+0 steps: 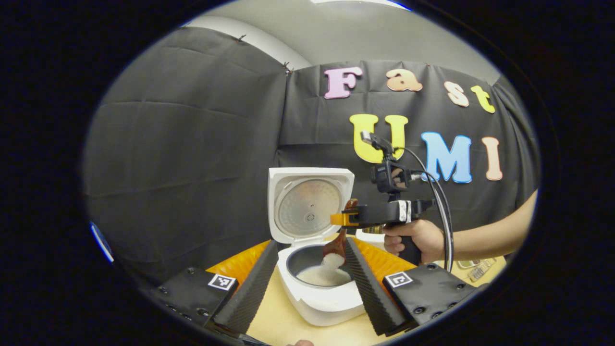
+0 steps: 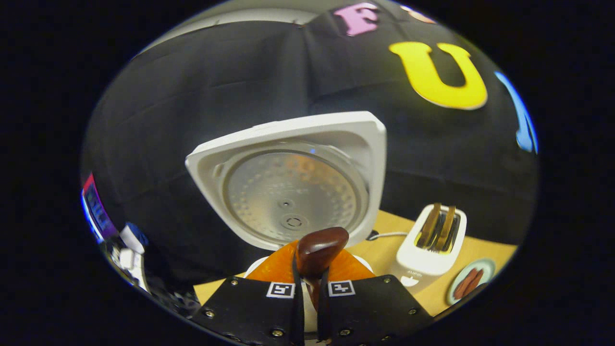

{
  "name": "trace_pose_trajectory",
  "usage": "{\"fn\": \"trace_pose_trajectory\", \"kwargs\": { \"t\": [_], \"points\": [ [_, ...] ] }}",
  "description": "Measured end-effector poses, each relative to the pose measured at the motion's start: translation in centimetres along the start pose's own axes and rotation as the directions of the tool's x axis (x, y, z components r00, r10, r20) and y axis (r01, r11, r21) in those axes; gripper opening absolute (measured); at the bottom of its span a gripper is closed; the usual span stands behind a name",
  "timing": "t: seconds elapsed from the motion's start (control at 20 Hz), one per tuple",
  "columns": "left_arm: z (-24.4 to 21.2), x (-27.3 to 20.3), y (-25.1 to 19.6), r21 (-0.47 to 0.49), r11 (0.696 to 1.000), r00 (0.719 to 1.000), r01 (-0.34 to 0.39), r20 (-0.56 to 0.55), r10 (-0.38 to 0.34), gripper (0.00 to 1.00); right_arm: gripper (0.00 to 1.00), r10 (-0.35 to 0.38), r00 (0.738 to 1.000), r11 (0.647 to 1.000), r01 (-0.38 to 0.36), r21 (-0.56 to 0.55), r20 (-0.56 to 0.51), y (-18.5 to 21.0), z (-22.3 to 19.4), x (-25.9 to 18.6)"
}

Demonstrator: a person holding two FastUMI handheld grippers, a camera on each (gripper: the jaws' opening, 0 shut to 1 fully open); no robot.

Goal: Close the left gripper, press the button to open the rice cooker; take a wooden spoon from the chopstick holder with the right hand, scoop a spoonful of rice and pour it into the rice cooker, then put the wooden spoon back into the chopstick holder.

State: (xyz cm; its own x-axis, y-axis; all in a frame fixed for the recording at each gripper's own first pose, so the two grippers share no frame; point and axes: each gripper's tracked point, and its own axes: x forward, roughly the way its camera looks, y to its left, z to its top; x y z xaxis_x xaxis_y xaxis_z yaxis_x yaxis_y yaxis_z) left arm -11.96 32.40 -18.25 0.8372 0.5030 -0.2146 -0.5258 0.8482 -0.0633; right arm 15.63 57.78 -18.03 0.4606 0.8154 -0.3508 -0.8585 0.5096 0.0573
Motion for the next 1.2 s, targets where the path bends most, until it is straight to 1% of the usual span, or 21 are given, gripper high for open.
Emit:
{"fn": "trace_pose_trajectory", "kwargs": {
  "t": [0.05, 0.1, 0.15, 0.2, 0.25, 0.3, 0.45, 0.5, 0.55, 0.6, 0.65, 0.7, 0.75, 0.9, 1.0, 1.1, 1.2],
  "points": [
    [0.0, -0.1, 0.1, 0.002, 1.0, 1.0, -0.001, 0.0, 0.001, 0.97, 0.11, 0.026, 0.999, 0.996, -0.024, -0.087, 0.022, 0.4, 0.3, -0.6],
    [-0.1, -0.1, 0.0, 0.004, 1.0, 1.0, -0.003, -0.001, 0.003, 1.0, 0.11, 0.049, 0.998, 0.982, -0.041, -0.183, 0.039, 1.0, 0.5, -1.1],
    [-0.1, -0.2, 0.1, 0.005, 1.0, 1.0, -0.005, 0.001, 0.005, 1.0, 0.11, 0.064, 0.996, 0.962, -0.047, -0.269, 0.058, 1.2, 0.9, -2.0],
    [-0.1, -0.3, 0.1, 0.004, 1.0, 1.0, -0.006, 0.002, 0.006, 1.0, 0.11, 0.079, 0.994, 0.947, -0.05, -0.316, 0.08, 1.2, 1.5, -2.5],
    [0.0, -0.4, 0.2, 0.001, 1.0, 1.0, -0.008, 0.005, 0.008, 1.0, 0.11, 0.088, 0.992, 0.945, -0.054, -0.323, 0.092, 1.1, 1.6, -2.3],
    [0.1, -0.5, 0.1, -0.004, 1.0, 1.0, -0.011, 0.008, 0.011, 1.0, 0.11, 0.095, 0.991, 0.951, -0.06, -0.304, 0.1, 1.1, 1.5, -2.2],
    [0.7, -0.8, -0.3, -0.008, 1.0, 1.0, -0.01, 0.015, 0.01, 1.0, 0.11, 0.083, 0.989, 0.985, -0.062, -0.161, 0.124, 0.2, 2.1, -2.6],
    [0.7, -1.0, -0.4, -0.005, 1.0, 1.0, -0.01, 0.017, 0.01, 1.0, 0.11, 0.074, 0.988, 0.995, -0.063, -0.08, 0.135, -0.4, 2.6, -3.1],
    [0.6, -1.1, -0.6, -0.006, 1.0, 1.0, -0.01, 0.018, 0.01, 1.0, 0.11, 0.066, 0.987, 0.997, -0.069, 0.019, 0.146, -1.2, 2.9, -3.6],
    [0.7, -1.2, -0.7, -0.013, 1.0, 1.0, -0.008, 0.019, 0.008, 1.0, 0.11, 0.06, 0.987, 0.989, -0.079, 0.124, 0.151, -2.3, 3.2, -4.1],
    [0.9, -1.4, -1.1, -0.028, 1.0, 1.0, 0.002, 0.021, -0.001, 1.0, 0.11, 0.052, 0.986, 0.966, -0.089, 0.243, 0.156, -3.4, 3.2, -4.6],
    [1.2, -1.4, -1.6, -0.045, 0.999, 1.0, 0.013, 0.024, -0.012, 1.0, 0.11, 0.039, 0.987, 0.938, -0.09, 0.334, 0.158, -4.6, 3.3, -5.5],
    [1.6, -1.4, -2.1, -0.057, 0.998, 0.999, 0.022, 0.029, -0.02, 1.0, 0.11, 0.018, 0.987, 0.915, -0.08, 0.396, 0.158, -6.1, 3.4, -6.4],
    [2.2, -0.9, -4.3, -0.068, 0.996, 0.998, 0.059, 0.043, -0.056, 0.99, 0.11, -0.028, 0.985, 0.86, -0.063, 0.507, 0.169, -9.1, 3.2, -9.6],
    [2.7, -0.8, -5.9, -0.06, 0.994, 0.995, 0.092, 0.052, -0.089, 0.99, 0.11, -0.067, 0.982, 0.827, -0.045, 0.56, 0.178, -10.9, 3.1, -12.1],
    [3.3, -0.6, -7.9, -0.045, 0.991, 0.99, 0.129, 0.062, -0.126, 0.99, 0.11, -0.107, 0.975, 0.801, -0.03, 0.598, 0.192, -12.4, 3.1, -15.0],
    [3.3, -0.6, -9.5, -0.028, 0.987, 0.986, 0.157, 0.056, -0.156, 0.98, 0.11, -0.144, 0.971, 0.784, -0.006, 0.62, 0.191, -13.8, 2.5, -17.7]
  ]
}}
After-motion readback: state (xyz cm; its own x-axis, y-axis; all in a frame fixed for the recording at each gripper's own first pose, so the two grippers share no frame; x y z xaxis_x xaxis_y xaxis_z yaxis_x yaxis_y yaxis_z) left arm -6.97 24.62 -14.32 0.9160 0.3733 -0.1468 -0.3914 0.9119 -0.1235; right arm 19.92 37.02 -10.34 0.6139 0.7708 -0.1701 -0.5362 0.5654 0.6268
